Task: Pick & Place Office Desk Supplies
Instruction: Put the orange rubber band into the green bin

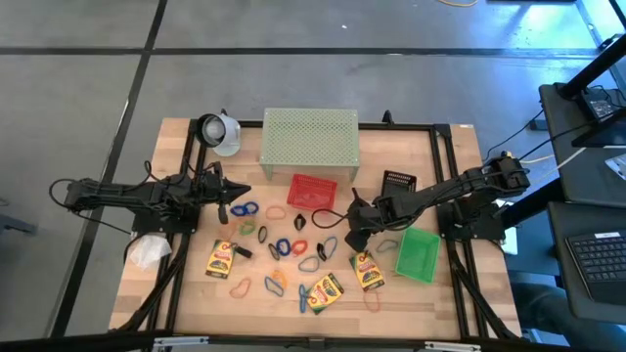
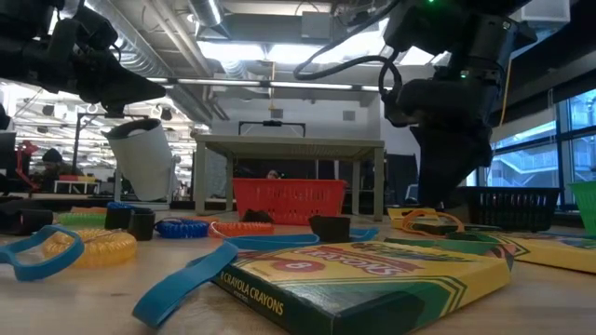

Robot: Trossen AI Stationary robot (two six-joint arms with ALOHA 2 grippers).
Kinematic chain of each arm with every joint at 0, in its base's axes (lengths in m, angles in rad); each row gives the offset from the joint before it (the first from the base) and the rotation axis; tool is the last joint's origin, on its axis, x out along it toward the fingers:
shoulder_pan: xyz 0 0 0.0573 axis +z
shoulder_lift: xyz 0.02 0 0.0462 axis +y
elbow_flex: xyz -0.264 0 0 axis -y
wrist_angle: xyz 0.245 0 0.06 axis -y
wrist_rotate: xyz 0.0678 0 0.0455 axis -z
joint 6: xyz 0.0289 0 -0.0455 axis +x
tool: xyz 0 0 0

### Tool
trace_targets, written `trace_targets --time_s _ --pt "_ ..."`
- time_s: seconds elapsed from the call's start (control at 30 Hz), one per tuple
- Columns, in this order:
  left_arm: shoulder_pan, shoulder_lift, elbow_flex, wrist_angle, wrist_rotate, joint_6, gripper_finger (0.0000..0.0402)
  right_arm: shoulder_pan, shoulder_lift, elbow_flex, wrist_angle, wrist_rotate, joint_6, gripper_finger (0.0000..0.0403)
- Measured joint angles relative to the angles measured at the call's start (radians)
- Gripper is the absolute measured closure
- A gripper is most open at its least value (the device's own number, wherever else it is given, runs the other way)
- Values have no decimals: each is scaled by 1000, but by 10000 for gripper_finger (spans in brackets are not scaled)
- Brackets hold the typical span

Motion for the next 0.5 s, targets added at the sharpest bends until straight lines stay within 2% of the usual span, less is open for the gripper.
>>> trace_targets --time_s 0.2,0.5 --pt "0 0 0 0 0 0 397 0 0 0 -1 -5 16 252" --pt "0 0 0 0 1 0 397 0 46 -1 -13 -9 34 266"
